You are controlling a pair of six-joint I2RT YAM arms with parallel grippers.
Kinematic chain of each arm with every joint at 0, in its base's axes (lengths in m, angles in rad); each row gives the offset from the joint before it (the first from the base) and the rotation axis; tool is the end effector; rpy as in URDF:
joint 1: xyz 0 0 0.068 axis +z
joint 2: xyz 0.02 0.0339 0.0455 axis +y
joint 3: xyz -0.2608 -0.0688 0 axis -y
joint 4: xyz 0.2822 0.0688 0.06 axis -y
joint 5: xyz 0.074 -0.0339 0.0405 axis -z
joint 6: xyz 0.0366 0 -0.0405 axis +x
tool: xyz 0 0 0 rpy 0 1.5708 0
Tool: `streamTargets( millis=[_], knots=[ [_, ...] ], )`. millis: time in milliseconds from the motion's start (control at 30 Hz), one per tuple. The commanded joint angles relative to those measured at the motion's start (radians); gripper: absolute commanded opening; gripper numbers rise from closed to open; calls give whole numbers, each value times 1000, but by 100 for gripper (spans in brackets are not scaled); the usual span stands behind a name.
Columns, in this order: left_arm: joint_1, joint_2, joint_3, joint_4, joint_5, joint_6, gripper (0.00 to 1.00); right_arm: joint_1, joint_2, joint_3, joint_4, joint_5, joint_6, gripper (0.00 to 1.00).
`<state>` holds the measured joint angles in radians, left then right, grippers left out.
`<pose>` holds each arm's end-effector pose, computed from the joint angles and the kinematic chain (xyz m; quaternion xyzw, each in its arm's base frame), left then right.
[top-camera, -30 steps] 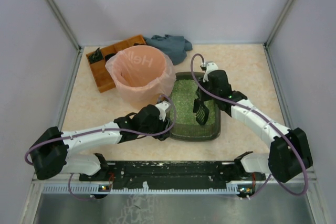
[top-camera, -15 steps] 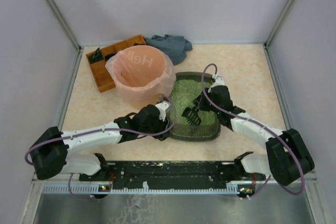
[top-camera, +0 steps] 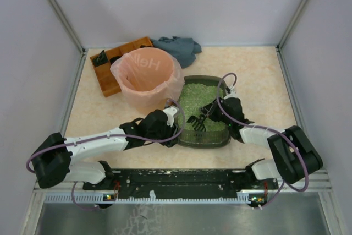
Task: Clean the litter box
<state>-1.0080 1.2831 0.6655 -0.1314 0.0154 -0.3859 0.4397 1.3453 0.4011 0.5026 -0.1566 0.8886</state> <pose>0.1552 -0.2471 0.1738 0.2835 0.8718 -0.2618 0.3017 0.2467 0.1224 0.1272 0.1466 0.8304 0.3808 0.3793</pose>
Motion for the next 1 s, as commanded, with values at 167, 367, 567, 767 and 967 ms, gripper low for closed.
streamTargets(
  millis=[167, 367, 567, 767, 967],
  knots=[
    [-12, 36, 22, 84, 50, 16, 50, 24, -28, -57, 134, 20, 167, 0],
    [-12, 39, 30, 77, 51, 22, 50, -6, -9, -42, 256, 47, 94, 0],
    [-12, 34, 30, 70, 49, 25, 49, -56, 23, -5, 324, 6, 69, 0],
    [-12, 22, 29, 59, 43, 32, 49, -78, 38, 14, 382, -3, 24, 0],
    [-11, 14, 27, 50, 37, 38, 49, -103, 80, 23, 452, -25, 8, 0]
  ],
)
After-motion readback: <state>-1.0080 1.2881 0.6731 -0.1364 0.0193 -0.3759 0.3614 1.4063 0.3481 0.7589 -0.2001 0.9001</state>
